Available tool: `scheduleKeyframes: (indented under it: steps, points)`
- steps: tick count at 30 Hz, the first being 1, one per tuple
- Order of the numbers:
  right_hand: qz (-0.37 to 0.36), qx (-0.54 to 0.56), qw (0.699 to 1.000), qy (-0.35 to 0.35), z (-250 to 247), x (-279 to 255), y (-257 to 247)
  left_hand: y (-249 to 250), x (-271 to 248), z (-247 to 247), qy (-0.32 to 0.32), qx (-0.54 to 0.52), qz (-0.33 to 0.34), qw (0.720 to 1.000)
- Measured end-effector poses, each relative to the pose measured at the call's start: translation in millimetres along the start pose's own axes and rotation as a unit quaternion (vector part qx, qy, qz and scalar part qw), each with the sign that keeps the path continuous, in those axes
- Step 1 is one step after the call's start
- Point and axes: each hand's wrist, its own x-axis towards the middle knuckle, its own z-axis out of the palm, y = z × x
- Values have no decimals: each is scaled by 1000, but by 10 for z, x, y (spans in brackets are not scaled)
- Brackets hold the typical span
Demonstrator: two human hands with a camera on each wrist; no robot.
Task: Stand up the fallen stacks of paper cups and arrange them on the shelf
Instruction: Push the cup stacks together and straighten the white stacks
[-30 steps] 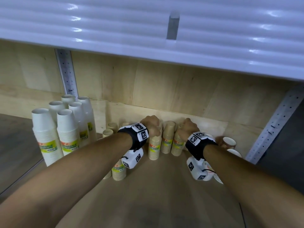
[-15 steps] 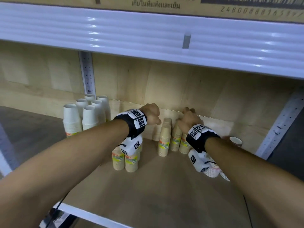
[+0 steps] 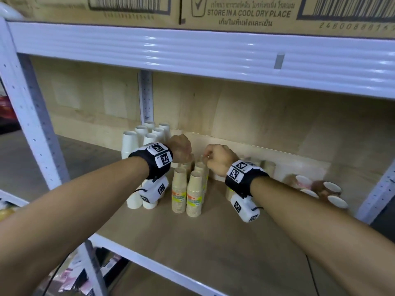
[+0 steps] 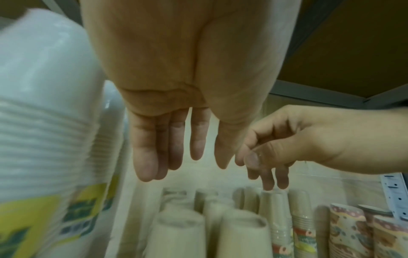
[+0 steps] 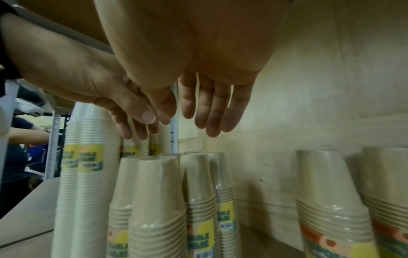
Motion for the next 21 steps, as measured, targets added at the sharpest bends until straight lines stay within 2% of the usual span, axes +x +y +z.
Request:
scheduleKeyframes:
  steps: [5,9,14,21]
  points:
    - [-5,-17,999,-46,103,-65,-183,-122,-45,125,-35,23,-16,999]
    - [8,-31,998,-59,148,-122,-226,-208,-76,230,-57,-3,-22,998]
    - [23,-13,996,-84,264,-179,-179,-310,-83,416,-55,-49,-32,997]
    - [9,10,995,-95,317,-221,-185,-331,-76,559,-50,-94,-37,994]
